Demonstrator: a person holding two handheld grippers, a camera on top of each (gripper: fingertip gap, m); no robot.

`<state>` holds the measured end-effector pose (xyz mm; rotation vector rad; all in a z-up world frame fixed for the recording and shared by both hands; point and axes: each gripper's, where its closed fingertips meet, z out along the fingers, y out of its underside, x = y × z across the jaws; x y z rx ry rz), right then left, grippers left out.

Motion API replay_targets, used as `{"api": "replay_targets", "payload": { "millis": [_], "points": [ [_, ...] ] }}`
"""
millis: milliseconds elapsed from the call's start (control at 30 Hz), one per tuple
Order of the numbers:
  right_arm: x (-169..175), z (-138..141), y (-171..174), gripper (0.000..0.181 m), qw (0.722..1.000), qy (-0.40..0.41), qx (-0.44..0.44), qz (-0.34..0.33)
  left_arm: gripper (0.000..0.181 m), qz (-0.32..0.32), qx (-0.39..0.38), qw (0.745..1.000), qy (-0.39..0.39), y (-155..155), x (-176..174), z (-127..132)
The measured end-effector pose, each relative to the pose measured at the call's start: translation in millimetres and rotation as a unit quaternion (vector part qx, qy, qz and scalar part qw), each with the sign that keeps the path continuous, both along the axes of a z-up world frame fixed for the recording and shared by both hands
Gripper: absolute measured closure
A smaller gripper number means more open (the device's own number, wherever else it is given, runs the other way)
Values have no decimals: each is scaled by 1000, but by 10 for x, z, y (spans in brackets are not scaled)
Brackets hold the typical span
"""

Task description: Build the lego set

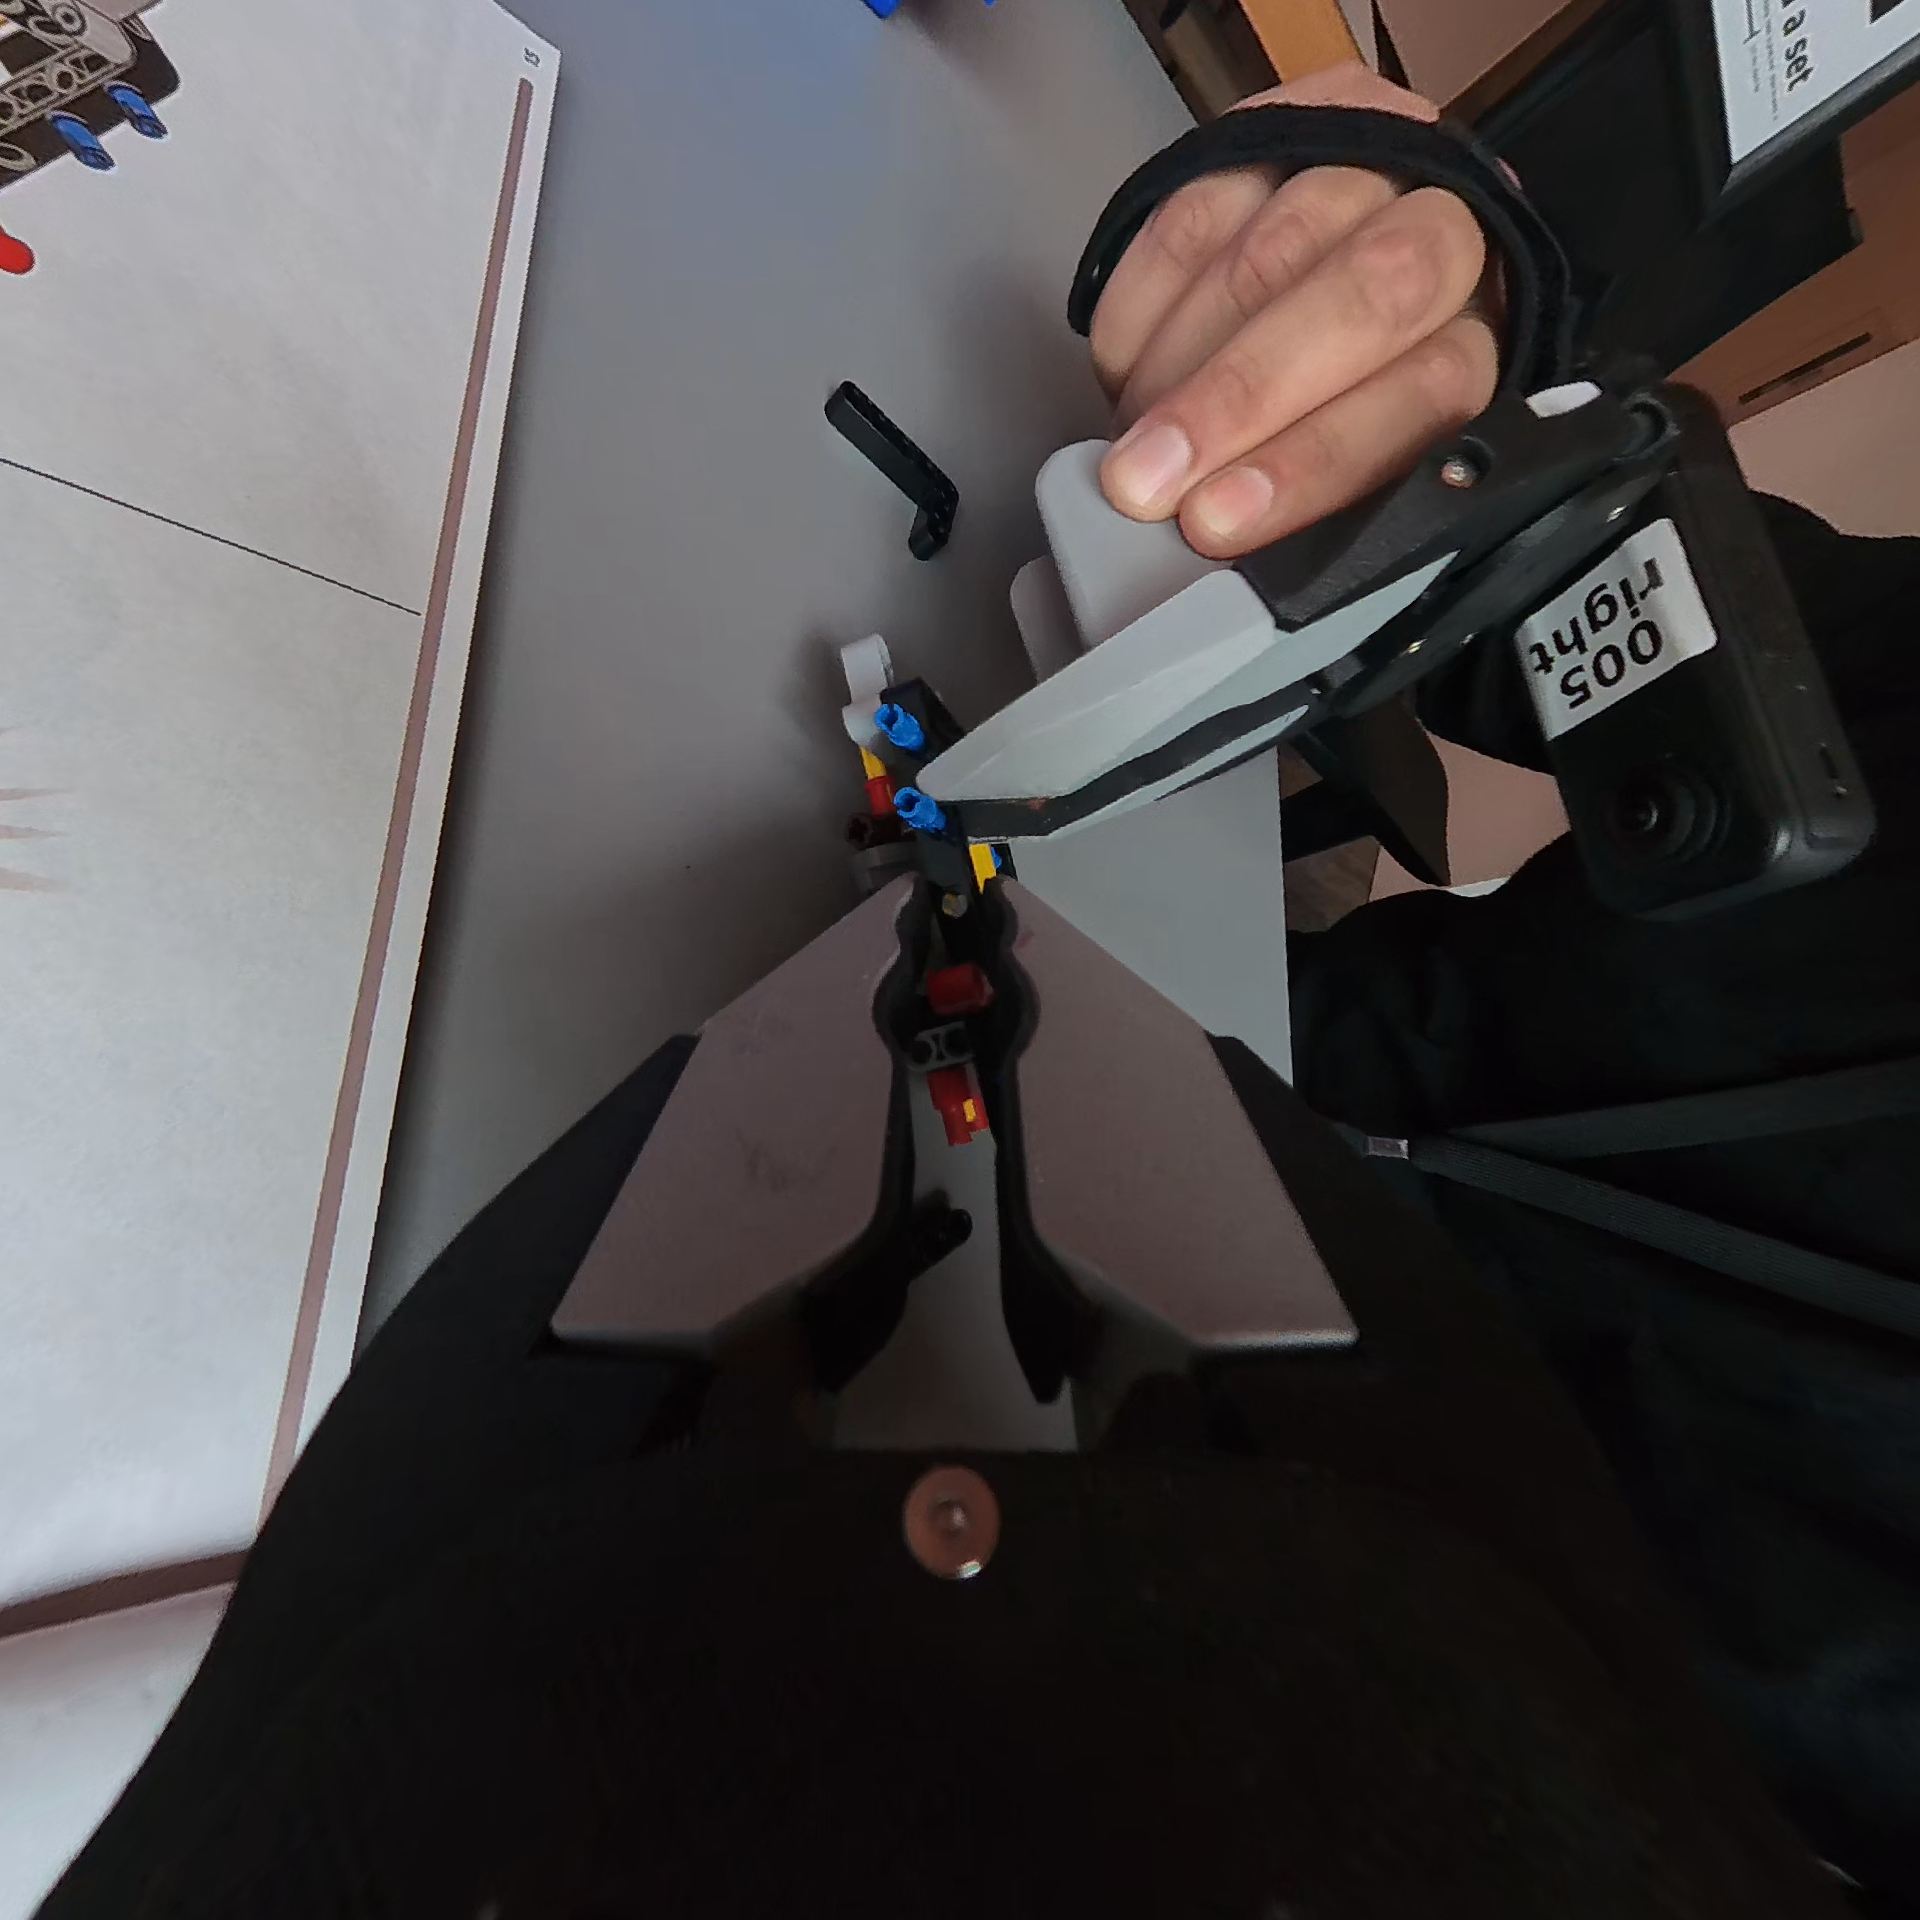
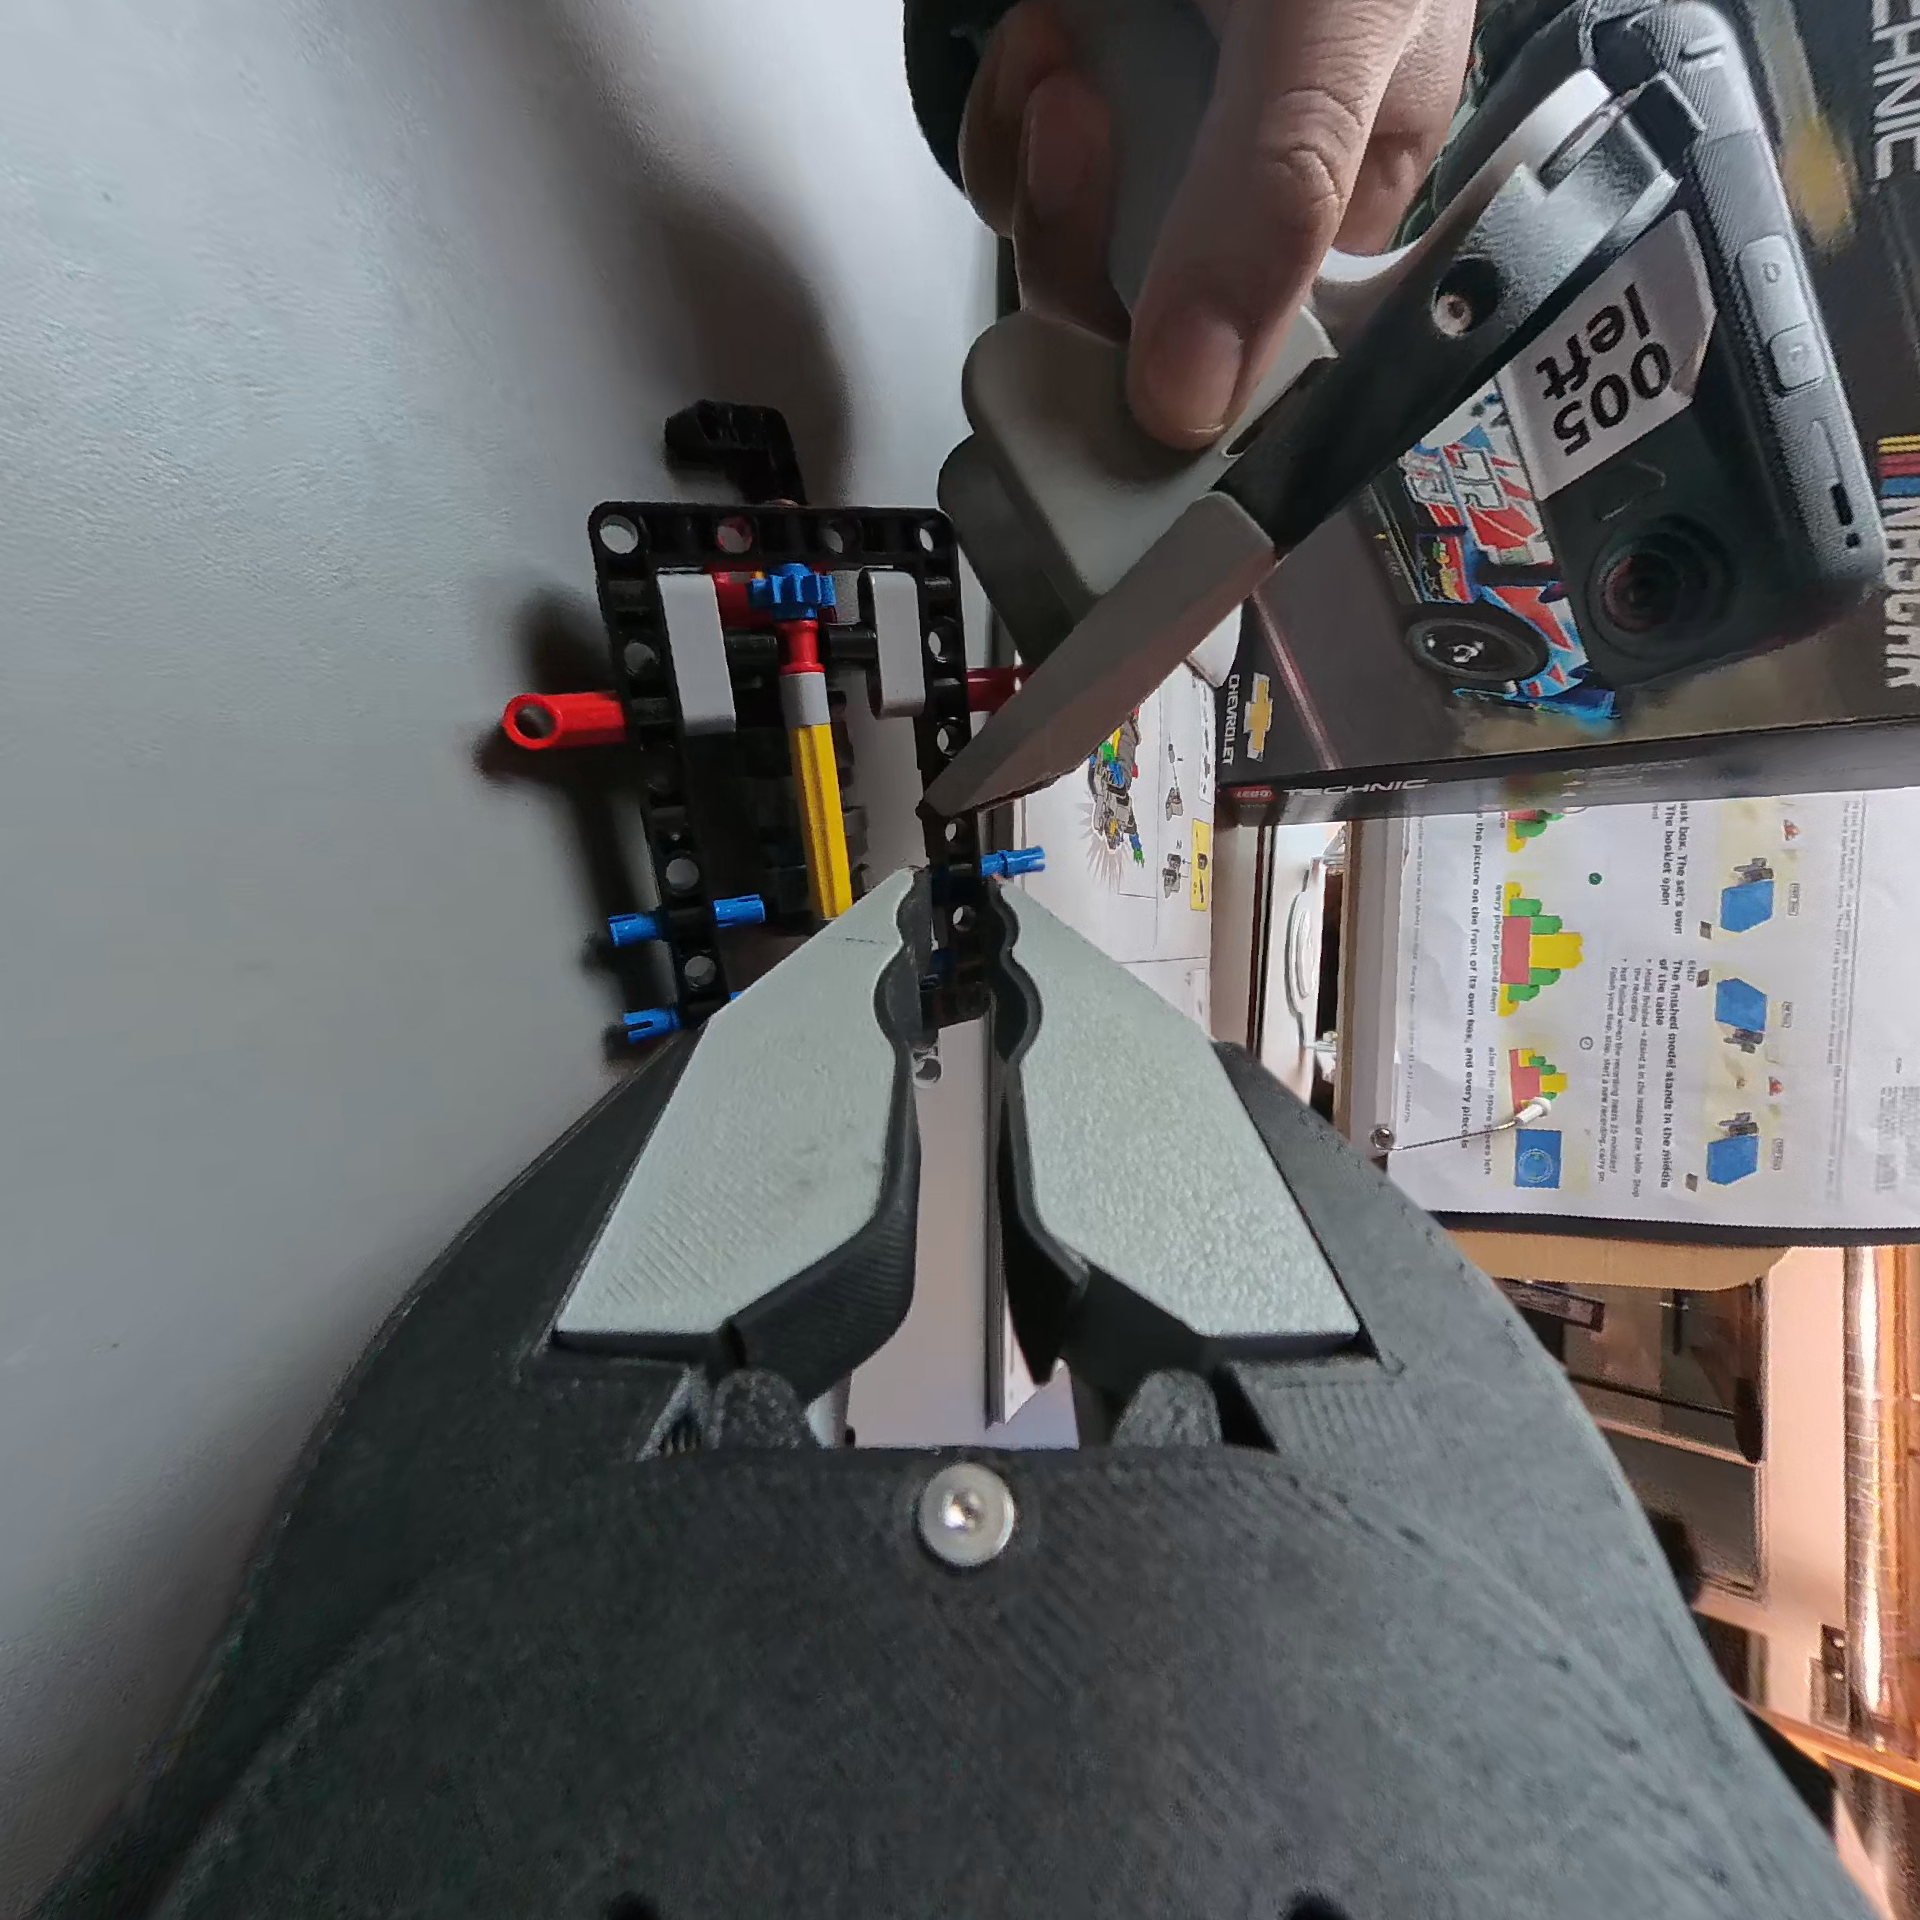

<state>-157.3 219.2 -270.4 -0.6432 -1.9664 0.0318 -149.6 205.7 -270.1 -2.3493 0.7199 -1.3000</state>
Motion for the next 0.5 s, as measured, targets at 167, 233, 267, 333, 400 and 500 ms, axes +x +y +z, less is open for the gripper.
{"api": "replay_targets", "payload": {
  "millis": [167, 233, 267, 333, 400, 500],
  "points": [
    [7, 18, -13, 172, 1000, 10, -11, 8, 174, 0, 2, 1000, 0, 2, -11, 14],
    [22, 73, -30, 154, 998, 15, -52, 10, 174, 3, 6, 1000, 6, 16, -41, 12],
    [38, 110, -39, 147, 996, 17, -83, 13, 174, 4, 8, 1000, 8, 19, -55, 17],
    [73, 176, -81, 144, 987, 18, -155, 27, 174, 4, 11, 1000, 9, 17, -72, 34],
    [79, 215, -109, 145, 977, 17, -211, 35, 174, 0, 14, 1000, 9, 8, -65, 49],
    [35, 214, -90, 142, 981, 6, -193, 31, 174, -11, 13, 1000, 13, -24, -31, 47]
  ]
}}
